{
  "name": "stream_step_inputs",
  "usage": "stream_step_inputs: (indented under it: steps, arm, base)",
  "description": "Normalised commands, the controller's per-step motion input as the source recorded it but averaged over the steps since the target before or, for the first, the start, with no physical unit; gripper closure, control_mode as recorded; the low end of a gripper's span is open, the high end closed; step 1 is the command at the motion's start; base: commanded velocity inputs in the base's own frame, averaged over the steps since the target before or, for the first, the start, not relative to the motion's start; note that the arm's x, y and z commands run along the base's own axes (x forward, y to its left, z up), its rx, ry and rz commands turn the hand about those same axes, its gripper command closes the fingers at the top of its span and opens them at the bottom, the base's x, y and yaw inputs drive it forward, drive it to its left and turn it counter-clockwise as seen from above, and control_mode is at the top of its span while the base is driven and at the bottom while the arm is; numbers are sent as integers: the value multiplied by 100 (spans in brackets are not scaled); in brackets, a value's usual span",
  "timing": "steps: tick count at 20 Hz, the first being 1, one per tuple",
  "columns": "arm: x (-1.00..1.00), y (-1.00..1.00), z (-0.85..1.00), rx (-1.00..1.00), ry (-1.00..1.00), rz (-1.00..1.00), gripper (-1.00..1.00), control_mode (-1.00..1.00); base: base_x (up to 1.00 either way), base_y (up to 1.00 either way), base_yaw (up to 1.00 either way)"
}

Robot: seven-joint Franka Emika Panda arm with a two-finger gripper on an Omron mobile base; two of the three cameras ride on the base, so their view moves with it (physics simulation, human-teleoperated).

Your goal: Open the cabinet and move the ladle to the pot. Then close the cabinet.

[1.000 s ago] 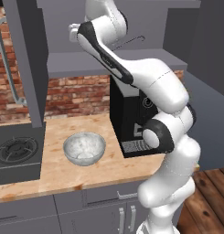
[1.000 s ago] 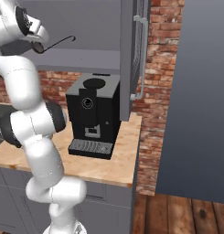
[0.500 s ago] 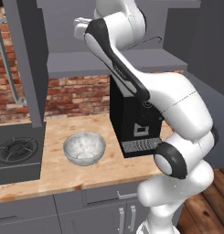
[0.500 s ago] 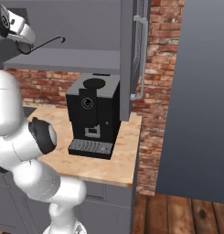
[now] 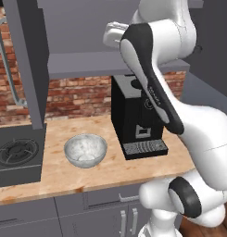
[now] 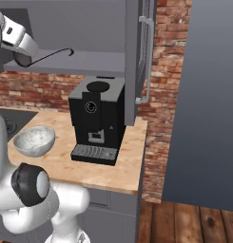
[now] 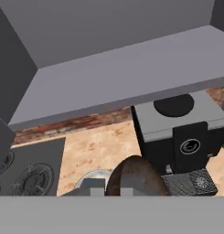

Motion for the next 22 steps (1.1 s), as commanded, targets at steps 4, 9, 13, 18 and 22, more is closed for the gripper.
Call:
stream_step_inputs:
  steps: [4,9,13,18,22]
  arm:
    - [-100,-48,-6,0,0,0,100,-100]
    - [-100,-30,-20,0,0,0,100,-100]
    - [-94,-25,-32,0,5,0,100,-100]
    - [-60,-23,-40,0,6,0,100,-100]
    - [-32,-21,-23,0,2,0,100,-100]
  base:
    - [0,0,0]
    - [0,0,0]
    - [0,0,0]
    - [0,0,0]
    - [0,0,0]
